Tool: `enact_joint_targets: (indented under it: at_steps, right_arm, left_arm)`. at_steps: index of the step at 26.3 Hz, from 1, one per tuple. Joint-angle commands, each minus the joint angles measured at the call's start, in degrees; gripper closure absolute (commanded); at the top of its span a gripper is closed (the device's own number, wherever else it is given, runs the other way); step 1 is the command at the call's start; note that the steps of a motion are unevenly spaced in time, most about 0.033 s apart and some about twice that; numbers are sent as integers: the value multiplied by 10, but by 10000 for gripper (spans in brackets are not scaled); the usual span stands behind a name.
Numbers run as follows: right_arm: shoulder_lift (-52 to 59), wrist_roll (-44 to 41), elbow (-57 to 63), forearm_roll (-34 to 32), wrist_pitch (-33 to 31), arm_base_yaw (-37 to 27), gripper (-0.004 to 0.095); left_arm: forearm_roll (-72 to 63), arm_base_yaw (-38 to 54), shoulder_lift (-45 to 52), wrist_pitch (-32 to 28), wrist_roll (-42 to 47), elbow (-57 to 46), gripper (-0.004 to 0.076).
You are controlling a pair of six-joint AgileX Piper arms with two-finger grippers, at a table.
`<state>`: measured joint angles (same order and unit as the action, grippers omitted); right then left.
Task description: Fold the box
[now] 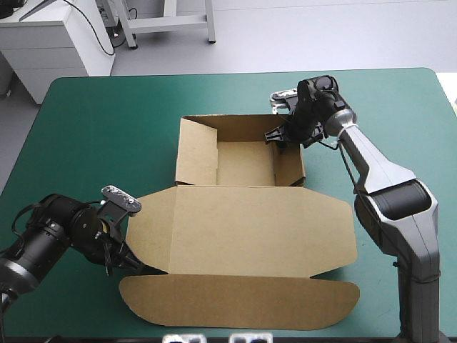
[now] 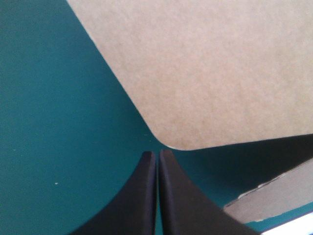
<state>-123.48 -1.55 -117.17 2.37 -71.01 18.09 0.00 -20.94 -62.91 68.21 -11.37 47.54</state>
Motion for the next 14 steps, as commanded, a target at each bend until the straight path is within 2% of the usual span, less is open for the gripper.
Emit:
enact_joint_targets:
  at_steps: [1, 4, 5, 7, 14]
  right_arm:
    - [33, 5, -17, -1, -6, -1, 477]
    - [33, 16, -17, -17, -4, -1, 676]
    - [33, 11, -17, -50, -2, -1, 802]
    - [33, 2, -18, -97, 4, -8, 924]
    - [34, 1, -24, -95, 11, -81, 926]
  left_arm:
    - [-5, -3, 18, -14, 7, 11, 732]
    - [-5, -3, 25, -18, 3, 11, 732]
    - [-5, -3, 28, -18, -2, 11, 732]
    - [-5, -3, 35, -18, 2, 11, 732]
    - [-5, -3, 36, -12, 25, 11, 732]
